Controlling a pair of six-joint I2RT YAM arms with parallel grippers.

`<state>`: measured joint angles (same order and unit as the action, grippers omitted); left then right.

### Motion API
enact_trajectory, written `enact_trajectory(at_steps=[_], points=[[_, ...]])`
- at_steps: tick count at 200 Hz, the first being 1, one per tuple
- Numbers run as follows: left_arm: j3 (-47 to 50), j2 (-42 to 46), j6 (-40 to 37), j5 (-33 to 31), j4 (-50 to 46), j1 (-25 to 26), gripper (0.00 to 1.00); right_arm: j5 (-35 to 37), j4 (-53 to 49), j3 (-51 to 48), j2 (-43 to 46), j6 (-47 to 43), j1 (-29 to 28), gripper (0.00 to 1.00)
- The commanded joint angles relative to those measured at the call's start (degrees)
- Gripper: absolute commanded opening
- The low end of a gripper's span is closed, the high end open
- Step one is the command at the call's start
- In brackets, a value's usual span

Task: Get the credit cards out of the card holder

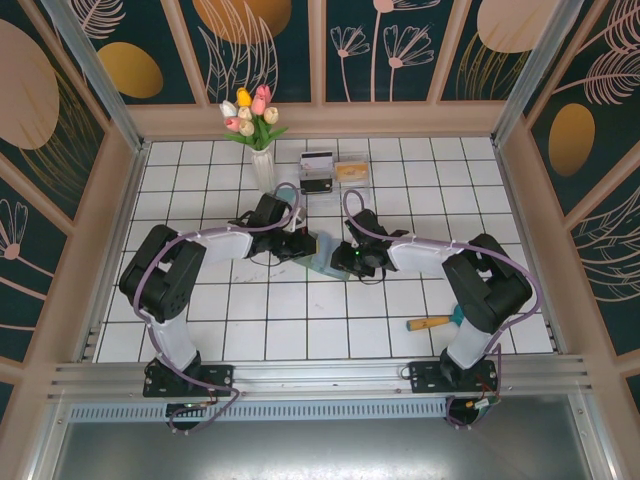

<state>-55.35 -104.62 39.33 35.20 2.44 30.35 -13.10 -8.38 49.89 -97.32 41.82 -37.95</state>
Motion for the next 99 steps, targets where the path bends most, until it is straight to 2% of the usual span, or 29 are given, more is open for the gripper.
enact_trajectory(at_steps=[1, 55, 82, 99], points=[[1.29, 0.66, 1.15, 3.21, 3.28, 0.11, 0.0, 1.77, -4.54, -0.47, -2.36, -0.96, 0.6, 0.35], [1.82, -0.99, -0.19, 3.13, 1.62, 0.41, 0.0, 0.68, -0.82, -1.27, 3.13, -0.74, 1.42, 0.35], [3.66, 1.7, 1.02, 3.15, 2.22, 0.45, 0.0, 3.71, 0.09, -1.29, 9.74, -0.48, 3.28, 0.37], [6.45, 4.33, 2.82, 1.06, 2.7, 0.4, 0.0, 5.64, 0.29, -1.28, 13.17, -0.43, 5.2, 0.38]])
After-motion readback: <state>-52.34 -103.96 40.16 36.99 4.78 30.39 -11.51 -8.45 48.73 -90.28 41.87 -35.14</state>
